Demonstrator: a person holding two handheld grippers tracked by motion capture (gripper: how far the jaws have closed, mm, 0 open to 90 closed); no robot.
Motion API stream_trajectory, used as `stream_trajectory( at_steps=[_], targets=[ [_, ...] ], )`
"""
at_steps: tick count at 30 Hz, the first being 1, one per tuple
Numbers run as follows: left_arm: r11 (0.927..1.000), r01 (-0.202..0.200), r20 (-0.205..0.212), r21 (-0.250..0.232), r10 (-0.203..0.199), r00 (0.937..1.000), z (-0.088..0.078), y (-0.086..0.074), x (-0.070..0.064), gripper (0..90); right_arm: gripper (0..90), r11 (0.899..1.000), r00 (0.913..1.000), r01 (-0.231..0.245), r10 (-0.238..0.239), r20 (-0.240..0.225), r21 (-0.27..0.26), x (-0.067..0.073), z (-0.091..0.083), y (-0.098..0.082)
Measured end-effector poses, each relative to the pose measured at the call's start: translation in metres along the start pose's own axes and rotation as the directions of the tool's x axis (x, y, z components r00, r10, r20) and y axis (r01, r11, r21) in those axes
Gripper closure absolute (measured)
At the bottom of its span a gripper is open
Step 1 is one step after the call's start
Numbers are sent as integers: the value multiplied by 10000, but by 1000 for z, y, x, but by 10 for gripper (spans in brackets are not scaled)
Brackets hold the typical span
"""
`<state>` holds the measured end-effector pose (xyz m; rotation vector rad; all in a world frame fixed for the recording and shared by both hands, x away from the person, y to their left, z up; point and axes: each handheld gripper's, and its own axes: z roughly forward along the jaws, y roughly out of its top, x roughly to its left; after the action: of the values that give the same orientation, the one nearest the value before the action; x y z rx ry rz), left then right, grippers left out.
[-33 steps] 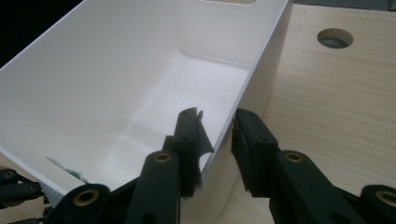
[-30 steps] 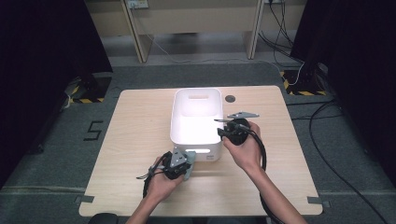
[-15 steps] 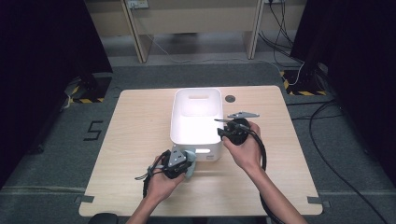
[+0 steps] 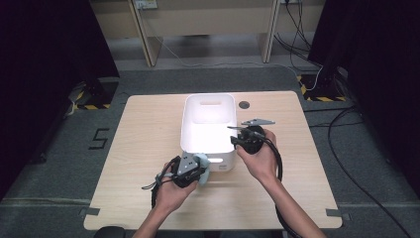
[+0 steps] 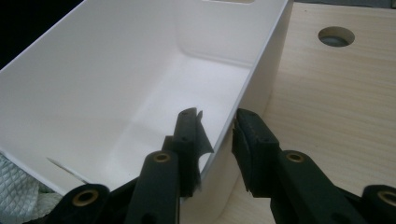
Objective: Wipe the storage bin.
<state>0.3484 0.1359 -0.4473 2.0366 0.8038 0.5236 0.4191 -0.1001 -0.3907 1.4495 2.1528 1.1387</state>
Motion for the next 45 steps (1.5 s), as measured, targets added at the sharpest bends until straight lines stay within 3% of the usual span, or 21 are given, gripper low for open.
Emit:
stream_trajectory(
  at_steps=[23,45],
  targets=[
    [9999,-123,227,71,122,9997,8,14,-9,805,708,10000,10000,-1,1,21,15,0,0,0],
    [9986,-236,165,470,228,9996,22,3,-14,805,707,10000,10000,-4,4,13,4,0,0,0]
  ],
)
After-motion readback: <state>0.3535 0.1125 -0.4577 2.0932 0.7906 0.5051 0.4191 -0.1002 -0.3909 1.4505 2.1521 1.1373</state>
